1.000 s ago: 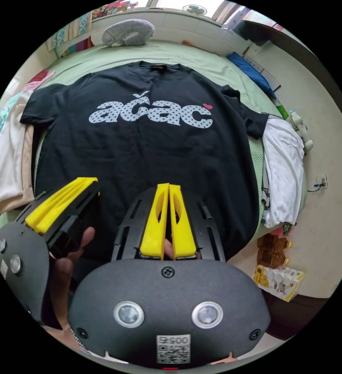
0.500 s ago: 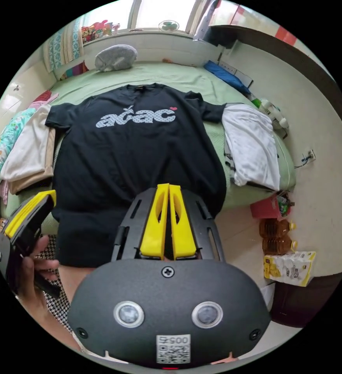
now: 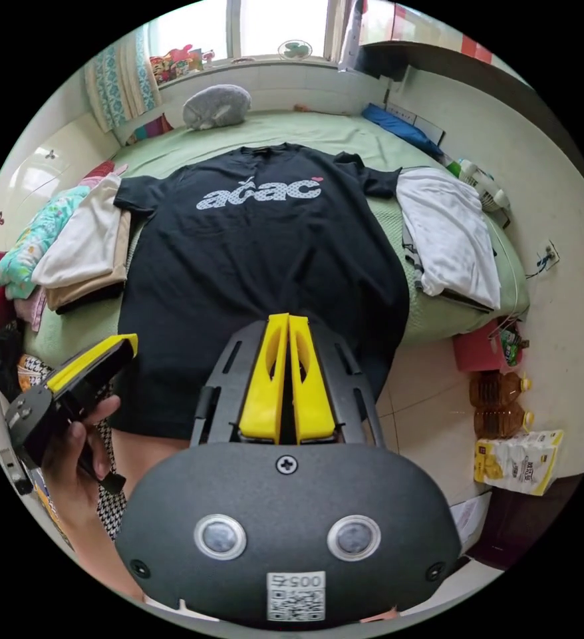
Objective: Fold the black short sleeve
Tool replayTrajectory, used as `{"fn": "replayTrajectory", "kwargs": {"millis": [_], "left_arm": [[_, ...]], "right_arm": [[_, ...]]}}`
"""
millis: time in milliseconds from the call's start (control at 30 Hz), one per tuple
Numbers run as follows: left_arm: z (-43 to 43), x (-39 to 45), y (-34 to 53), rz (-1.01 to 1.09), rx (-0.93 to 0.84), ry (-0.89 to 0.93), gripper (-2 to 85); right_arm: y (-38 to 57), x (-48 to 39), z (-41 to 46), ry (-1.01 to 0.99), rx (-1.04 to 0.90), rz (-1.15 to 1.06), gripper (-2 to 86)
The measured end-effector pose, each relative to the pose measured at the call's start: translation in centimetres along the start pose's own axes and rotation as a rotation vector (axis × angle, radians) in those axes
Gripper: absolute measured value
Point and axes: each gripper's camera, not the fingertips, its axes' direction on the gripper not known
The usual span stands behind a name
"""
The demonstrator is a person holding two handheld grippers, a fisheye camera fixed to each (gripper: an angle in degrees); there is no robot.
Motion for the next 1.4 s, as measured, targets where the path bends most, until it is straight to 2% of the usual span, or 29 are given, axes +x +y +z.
{"fn": "replayTrajectory", "kwargs": {"millis": [300, 633, 1167, 1400], "left_arm": [[2.4, 1.0, -0.9, 0.072, -0.016, 0.038, -0.2], [4.6, 1.8, -0.6, 0.02, -0.005, -0.117, -0.1], [6.5, 1.2, -1.0, 0.046, -0.034, -0.056, -0.5], [6.9, 1.3, -0.9, 0.045, -0.03, -0.063, -0.5]], "right_arm": [[1.4, -3.0, 3.3, 0.06, 0.013, -0.054, -1.4], [2.0, -4.2, 5.3, 0.103, 0.019, -0.119, -1.3], [1.5, -4.6, 7.0, 0.061, -0.011, -0.144, -1.1], [1.4, -5.6, 7.5, 0.13, -0.016, -0.15, -1.0]]}}
